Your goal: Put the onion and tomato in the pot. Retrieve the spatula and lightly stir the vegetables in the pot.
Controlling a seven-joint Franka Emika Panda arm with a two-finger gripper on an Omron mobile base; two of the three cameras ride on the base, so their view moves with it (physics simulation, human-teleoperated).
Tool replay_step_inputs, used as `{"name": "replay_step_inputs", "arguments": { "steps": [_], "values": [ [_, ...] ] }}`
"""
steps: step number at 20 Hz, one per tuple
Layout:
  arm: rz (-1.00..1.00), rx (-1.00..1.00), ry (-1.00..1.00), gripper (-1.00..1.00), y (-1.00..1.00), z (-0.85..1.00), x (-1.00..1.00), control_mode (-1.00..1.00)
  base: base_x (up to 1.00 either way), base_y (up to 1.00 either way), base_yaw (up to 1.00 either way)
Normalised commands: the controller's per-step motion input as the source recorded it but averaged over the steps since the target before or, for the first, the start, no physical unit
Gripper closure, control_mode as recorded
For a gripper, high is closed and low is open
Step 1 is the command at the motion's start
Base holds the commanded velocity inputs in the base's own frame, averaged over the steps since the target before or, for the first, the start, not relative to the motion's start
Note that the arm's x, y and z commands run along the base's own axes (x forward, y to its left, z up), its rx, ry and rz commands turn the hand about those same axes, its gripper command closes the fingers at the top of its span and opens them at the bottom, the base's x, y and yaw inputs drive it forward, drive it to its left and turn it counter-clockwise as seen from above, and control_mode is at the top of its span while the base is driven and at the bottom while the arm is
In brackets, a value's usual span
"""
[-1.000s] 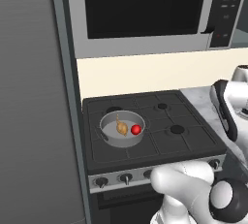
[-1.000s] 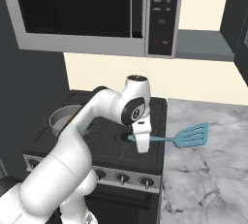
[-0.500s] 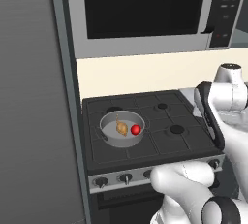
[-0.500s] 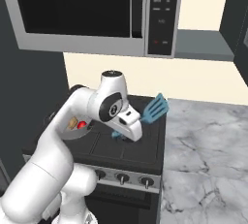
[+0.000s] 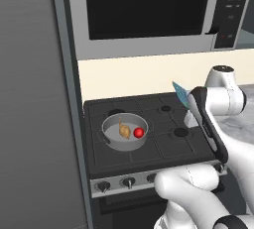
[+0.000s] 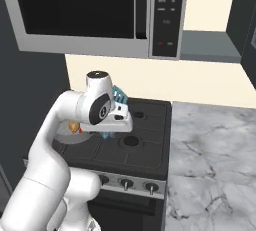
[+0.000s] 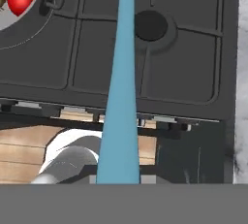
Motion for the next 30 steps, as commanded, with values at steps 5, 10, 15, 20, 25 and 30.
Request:
{"name": "replay_step_inputs", "arguments": {
  "steps": [5, 10, 15, 20, 25, 30],
  "values": [
    [0.83, -0.01, 0.05, 1.0, 0.11, 0.3, 0.0, -1.0, 0.0, 0.0, 0.0],
    [0.09, -0.12, 0.0, 1.0, -0.06, 0.05, 0.27, -1.0, 0.0, 0.0, 0.0],
    [0.01, -0.13, 0.14, 1.0, 0.06, 0.0, 0.88, -1.0, 0.0, 0.0, 0.0],
    [0.13, -0.08, 0.04, 1.0, 0.07, -0.15, 0.23, -1.0, 0.0, 0.0, 0.0],
    [0.3, -0.21, 0.11, 1.0, 0.12, 0.06, 0.0, -1.0, 0.0, 0.0, 0.0],
    [0.33, -0.3, 0.21, 1.0, 0.26, 0.03, 0.04, -1.0, 0.0, 0.0, 0.0]
  ]
}}
